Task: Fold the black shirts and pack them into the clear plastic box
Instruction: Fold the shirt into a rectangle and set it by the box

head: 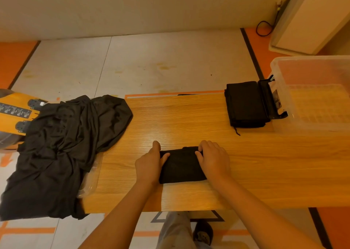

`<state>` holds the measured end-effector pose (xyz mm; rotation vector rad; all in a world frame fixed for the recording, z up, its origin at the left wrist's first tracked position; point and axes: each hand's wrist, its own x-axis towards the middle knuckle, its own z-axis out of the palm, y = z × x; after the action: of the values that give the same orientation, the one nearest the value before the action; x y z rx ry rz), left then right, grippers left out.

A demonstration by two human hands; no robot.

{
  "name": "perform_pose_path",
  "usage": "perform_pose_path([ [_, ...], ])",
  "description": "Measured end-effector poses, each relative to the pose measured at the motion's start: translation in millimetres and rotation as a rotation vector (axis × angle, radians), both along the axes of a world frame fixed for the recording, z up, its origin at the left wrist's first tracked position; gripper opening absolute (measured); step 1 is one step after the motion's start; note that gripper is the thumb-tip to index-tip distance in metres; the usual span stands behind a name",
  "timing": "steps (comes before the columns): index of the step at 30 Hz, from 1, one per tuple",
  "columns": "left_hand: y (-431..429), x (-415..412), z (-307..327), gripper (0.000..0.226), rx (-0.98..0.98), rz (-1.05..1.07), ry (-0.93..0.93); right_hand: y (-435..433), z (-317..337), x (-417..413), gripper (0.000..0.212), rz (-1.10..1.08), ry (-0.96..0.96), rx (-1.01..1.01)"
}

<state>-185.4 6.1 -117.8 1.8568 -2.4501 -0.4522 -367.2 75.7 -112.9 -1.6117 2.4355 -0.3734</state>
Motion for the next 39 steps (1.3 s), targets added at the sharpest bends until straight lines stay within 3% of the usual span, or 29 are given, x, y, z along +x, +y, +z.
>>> perform_pose_path([
  [5,26.5,-5.0,10.5,0.015,-0.125,0.020,0.235,14.4,4.1,8.7,0.005,0.055,0.061,-0.233],
  [7,45.3,-8.0,9.7,0.020,-0.184,-0.044,0.300,24.5,-0.5,18.4,0.020,0.158,0.080,-0.305],
  [11,63.7,-17.1,-13.3,0.042,-0.196,-0.280,0.279,27.3,-16.4,36.8,0.047,0.309,0.159,-0.171],
  [17,46.3,-17.4,-36.2,0.057,-0.086,-0.308,0.143,11.8,-30.5,26.6,0.054,0.326,0.134,0.097],
  [39,46.8,-21.2,-35.2,0.057,-0.065,-0.275,0.166,11.4,-38.9,26.8,0.056,0.302,0.095,0.081],
])
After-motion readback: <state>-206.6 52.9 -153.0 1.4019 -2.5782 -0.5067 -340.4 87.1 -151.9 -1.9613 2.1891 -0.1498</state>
